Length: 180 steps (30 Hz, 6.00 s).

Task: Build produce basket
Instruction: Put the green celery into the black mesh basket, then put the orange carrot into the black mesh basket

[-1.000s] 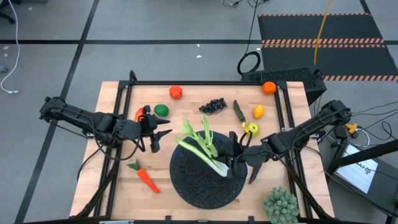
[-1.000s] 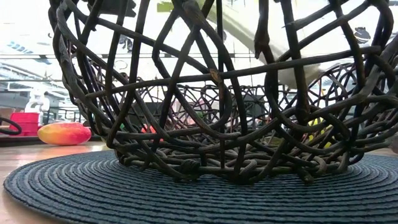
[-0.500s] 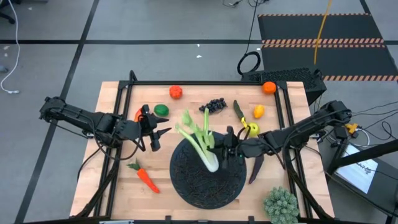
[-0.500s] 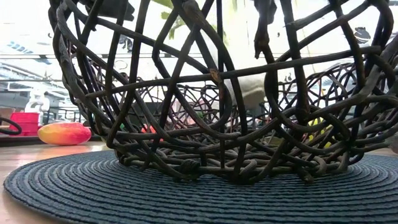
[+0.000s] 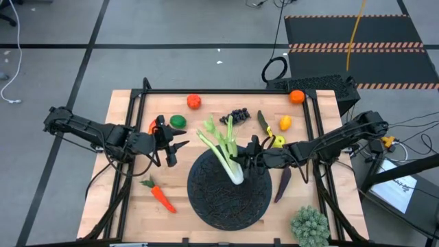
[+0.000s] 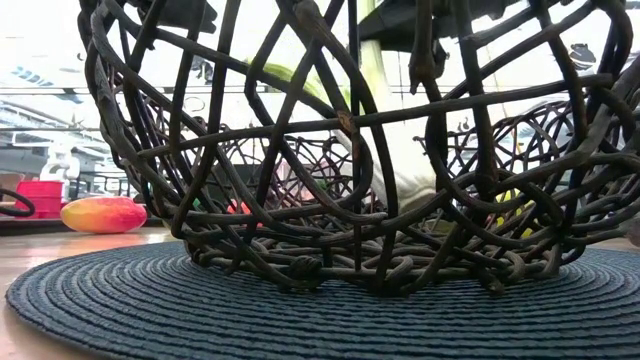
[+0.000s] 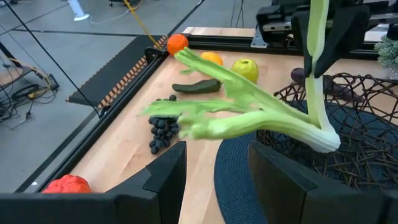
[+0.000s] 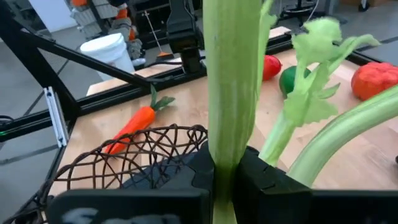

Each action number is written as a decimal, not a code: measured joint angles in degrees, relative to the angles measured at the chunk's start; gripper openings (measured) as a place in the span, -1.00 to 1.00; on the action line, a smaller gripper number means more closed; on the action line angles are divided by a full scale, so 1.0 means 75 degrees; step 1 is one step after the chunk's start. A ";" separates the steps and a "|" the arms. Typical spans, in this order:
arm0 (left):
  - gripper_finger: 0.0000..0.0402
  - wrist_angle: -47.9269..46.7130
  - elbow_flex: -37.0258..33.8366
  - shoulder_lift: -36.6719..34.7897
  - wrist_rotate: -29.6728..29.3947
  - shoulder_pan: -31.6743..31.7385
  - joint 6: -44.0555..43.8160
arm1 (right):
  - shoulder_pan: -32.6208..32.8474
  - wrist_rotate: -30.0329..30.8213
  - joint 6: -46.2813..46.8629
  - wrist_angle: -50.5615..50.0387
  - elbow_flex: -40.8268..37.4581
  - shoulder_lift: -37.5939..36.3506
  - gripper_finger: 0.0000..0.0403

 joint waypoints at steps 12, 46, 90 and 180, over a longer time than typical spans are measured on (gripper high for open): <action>-0.14 0.0002 0.0000 0.0003 0.0000 0.0000 -0.0061 | -0.0017 0.0000 -0.0055 0.0299 -0.0346 0.0000 -0.89; -0.14 -0.0074 0.0000 0.0003 0.0007 0.0000 -0.0167 | 0.0223 0.0080 -0.0505 -0.0808 -0.0377 -0.0991 -0.16; -0.14 -0.2068 -0.0003 0.3550 0.2371 -0.5026 -0.4634 | 0.0805 -0.0801 0.0190 -0.2796 -0.0374 -0.1766 -0.16; -0.52 -0.2724 0.4391 0.5488 0.2983 -0.0539 0.0838 | 0.0805 -0.0793 0.0140 -0.2800 -0.0371 -0.1760 -0.16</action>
